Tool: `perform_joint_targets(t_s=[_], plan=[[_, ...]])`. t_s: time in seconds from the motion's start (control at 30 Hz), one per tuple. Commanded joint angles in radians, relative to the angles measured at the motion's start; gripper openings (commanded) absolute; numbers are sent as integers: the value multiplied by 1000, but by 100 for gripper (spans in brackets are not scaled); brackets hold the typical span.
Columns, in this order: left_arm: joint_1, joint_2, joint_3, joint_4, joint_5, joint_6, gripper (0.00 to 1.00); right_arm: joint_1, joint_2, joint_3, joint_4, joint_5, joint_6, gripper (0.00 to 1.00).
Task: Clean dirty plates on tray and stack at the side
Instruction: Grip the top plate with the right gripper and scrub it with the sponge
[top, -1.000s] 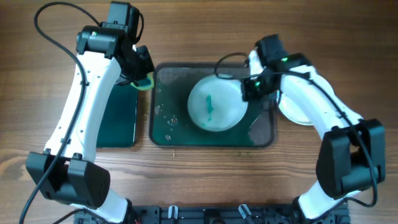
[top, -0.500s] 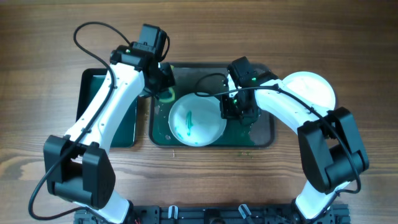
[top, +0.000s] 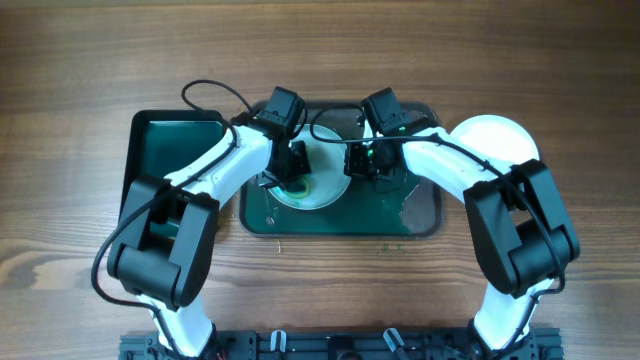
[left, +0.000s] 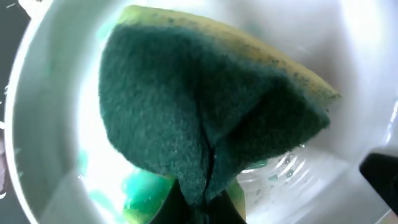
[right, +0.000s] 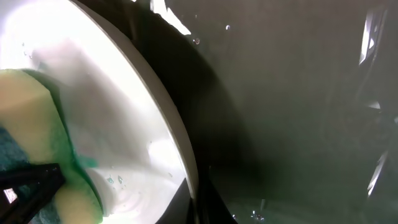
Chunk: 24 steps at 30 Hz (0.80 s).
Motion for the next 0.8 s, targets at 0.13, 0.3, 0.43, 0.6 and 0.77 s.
perform_joint_targets(t_s=[0.13, 0.3, 0.43, 0.6, 0.77], plan=[[-2, 83, 61, 44, 301, 414, 4, 6, 31, -2, 5, -8, 6, 4], [-2, 83, 129, -149, -372, 10, 4, 6, 31, -2, 3, -8, -3, 4], [-5, 83, 129, -223, -413, -56, 4, 6, 31, -2, 5, -8, -3, 4], [5, 82, 158, -81, 281, 353, 4, 6, 31, -2, 1, -8, -4, 4], [123, -34, 461, -266, 309, 331, 4, 6, 8, -1, -13, 0, -31, 4]])
